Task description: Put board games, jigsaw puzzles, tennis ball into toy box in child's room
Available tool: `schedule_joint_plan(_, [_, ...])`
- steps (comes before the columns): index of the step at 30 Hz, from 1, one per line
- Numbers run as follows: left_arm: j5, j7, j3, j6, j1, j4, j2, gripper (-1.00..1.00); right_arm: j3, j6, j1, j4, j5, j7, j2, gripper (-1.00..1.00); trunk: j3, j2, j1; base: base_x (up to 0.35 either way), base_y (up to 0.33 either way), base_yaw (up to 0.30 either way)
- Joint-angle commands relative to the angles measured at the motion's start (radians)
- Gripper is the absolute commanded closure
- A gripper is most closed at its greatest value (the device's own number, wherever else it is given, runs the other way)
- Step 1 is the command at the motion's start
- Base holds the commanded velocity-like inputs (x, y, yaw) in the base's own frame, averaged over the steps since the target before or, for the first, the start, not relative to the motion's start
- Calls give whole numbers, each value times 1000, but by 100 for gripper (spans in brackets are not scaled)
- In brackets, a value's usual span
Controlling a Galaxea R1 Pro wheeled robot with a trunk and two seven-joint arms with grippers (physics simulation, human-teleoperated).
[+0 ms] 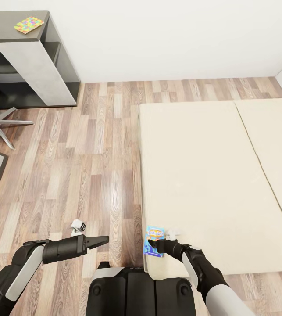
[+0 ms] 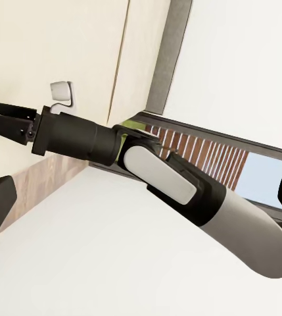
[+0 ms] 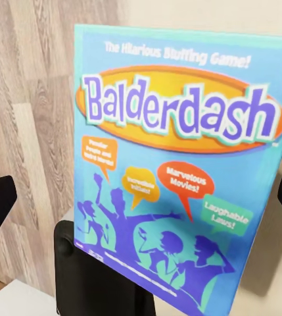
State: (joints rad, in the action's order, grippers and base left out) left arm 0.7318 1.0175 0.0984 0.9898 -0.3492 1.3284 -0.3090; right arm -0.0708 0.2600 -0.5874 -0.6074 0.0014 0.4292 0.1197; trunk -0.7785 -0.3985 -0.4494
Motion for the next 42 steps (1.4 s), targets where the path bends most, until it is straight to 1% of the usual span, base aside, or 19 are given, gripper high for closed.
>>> schedule_joint_plan(1, [3,1,1,4,-1,0,-1,-100,-7,8,0,-2,0,7,1,-100,-1,-2,-1,0,5,0])
schedule_joint_plan(42, [3,2,1,4,-1,0,-1,-100,-9,8,0,-2,0,8,1,-100,-1,-2,-1,0,4,0])
